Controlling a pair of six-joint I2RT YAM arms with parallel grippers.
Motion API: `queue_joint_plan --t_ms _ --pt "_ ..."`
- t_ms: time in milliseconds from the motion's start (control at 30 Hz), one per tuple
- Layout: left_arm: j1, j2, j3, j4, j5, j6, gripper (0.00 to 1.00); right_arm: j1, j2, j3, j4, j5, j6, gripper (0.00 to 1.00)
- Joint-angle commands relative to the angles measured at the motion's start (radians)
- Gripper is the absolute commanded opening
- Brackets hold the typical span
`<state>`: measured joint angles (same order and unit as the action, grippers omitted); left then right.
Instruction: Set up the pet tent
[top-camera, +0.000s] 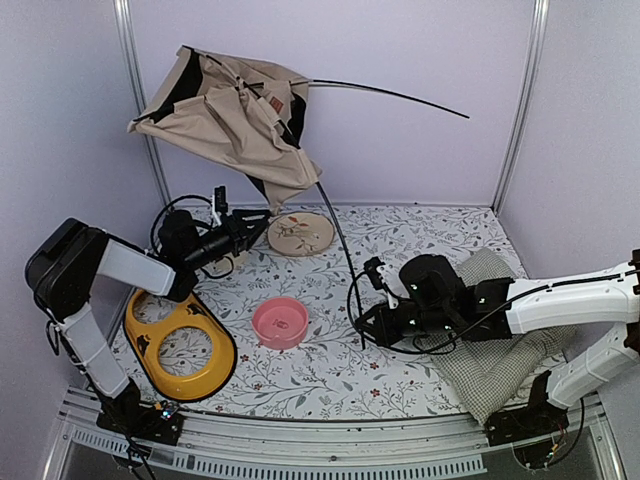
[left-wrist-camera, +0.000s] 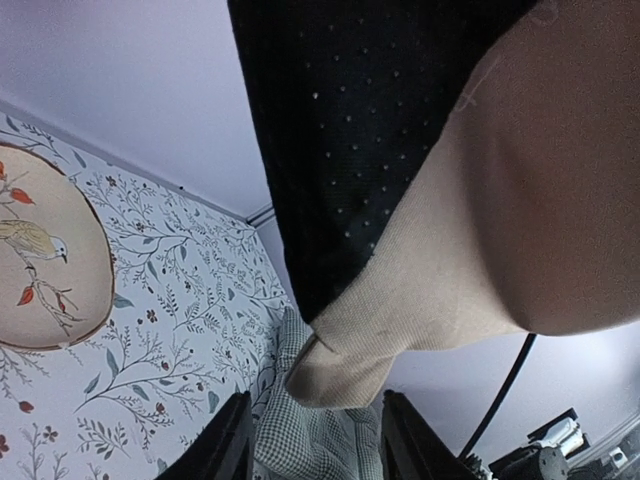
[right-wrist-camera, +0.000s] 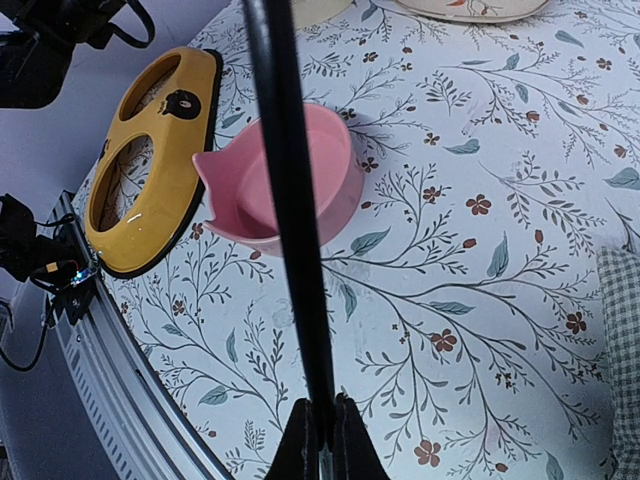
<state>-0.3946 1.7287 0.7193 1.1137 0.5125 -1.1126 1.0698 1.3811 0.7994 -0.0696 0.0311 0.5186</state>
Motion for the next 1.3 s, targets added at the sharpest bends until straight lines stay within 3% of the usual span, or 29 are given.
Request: queue_joint_plan --t_ms 0,500,1033,1267 --pt "0.021 0.034 0.042 0.151 0.028 -0.068 0.44 -0.005 -0.028 0.044 0.057 0.024 0.0 0.0" --pt "0.025 0.128 0.104 0.189 0.046 -0.123 0.38 -0.006 -0.027 0.044 0.058 0.026 0.003 0.0" --pt "-0.014 0.175 -0.002 0.211 0.02 -0.23 0.47 -0.006 -0.016 0.057 0.064 0.021 0.005 0.0" --pt "-0.042 0.16 -0.102 0.235 -0.051 -0.29 0.46 -0.008 0.004 0.061 0.087 -0.004 0.013 0.0"
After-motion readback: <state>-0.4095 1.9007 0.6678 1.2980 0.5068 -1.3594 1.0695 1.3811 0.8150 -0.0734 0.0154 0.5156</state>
